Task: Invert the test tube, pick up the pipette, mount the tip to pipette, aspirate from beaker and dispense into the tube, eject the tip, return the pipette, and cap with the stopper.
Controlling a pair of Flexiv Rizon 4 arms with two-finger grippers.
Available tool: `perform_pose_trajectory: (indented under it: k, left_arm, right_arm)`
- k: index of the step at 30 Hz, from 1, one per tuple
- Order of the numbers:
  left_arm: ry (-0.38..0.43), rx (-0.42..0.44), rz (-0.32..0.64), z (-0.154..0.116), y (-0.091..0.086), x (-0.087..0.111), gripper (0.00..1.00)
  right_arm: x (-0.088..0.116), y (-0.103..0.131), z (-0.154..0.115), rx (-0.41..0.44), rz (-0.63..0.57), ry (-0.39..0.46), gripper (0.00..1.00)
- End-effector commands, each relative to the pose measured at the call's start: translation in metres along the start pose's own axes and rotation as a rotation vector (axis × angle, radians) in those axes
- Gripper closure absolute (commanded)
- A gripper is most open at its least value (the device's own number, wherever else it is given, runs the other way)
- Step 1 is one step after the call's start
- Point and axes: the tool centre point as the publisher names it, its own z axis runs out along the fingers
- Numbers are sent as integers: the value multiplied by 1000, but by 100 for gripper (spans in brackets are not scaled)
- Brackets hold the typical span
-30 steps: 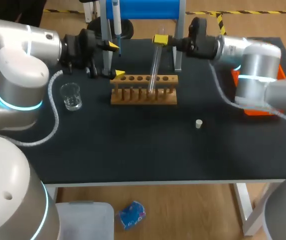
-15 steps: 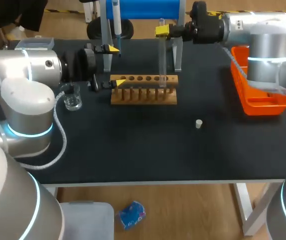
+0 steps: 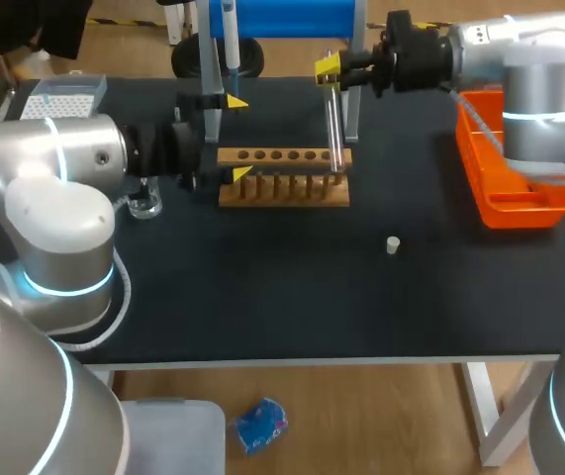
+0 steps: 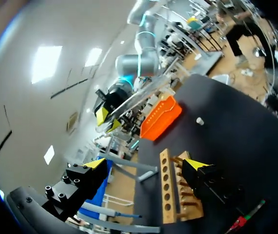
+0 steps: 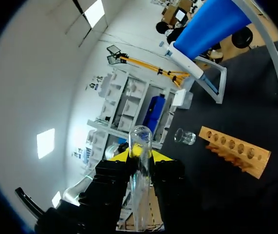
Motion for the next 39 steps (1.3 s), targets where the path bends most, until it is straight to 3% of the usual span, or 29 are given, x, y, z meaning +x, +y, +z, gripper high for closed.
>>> perform_pose_trajectory:
  k: [1, 8, 9, 10, 12, 14, 23, 27, 38, 39]
  left_arm:
    - [-163, 1, 351, -1, 1, 6, 0]
    - [-163, 1, 351, -1, 1, 6, 0]
    - [-201, 32, 382, -1, -3, 6, 0]
    - [-237, 90, 335, -2, -9, 7, 0]
    - [-246, 94, 395, -4, -15, 6, 0]
    - [-273, 123, 367, -4, -19, 5, 0]
    - [-299, 192, 550, 2, -46, 4, 0]
    - [-302, 155, 677, 12, -54, 9, 0]
    - [-302, 155, 677, 12, -54, 9, 0]
    - [-257, 140, 719, 15, -54, 13, 0]
  right_arm:
    - [6, -3, 0, -7, -1, -48, 100]
    - [6, -3, 0, -7, -1, -48, 100]
    - [6, -3, 0, -7, -1, -48, 100]
    - [4, -6, 1, -4, 38, -37, 100]
    - [-2, -7, 4, -23, 49, -34, 100]
    - [-8, -8, 5, -32, 74, -31, 100]
    - [-27, -16, 14, -35, 118, -15, 100]
    - [-30, -15, 15, -41, 107, -7, 100]
    - [-30, -15, 15, -41, 107, -7, 100]
    - [-30, -15, 15, -41, 107, -7, 100]
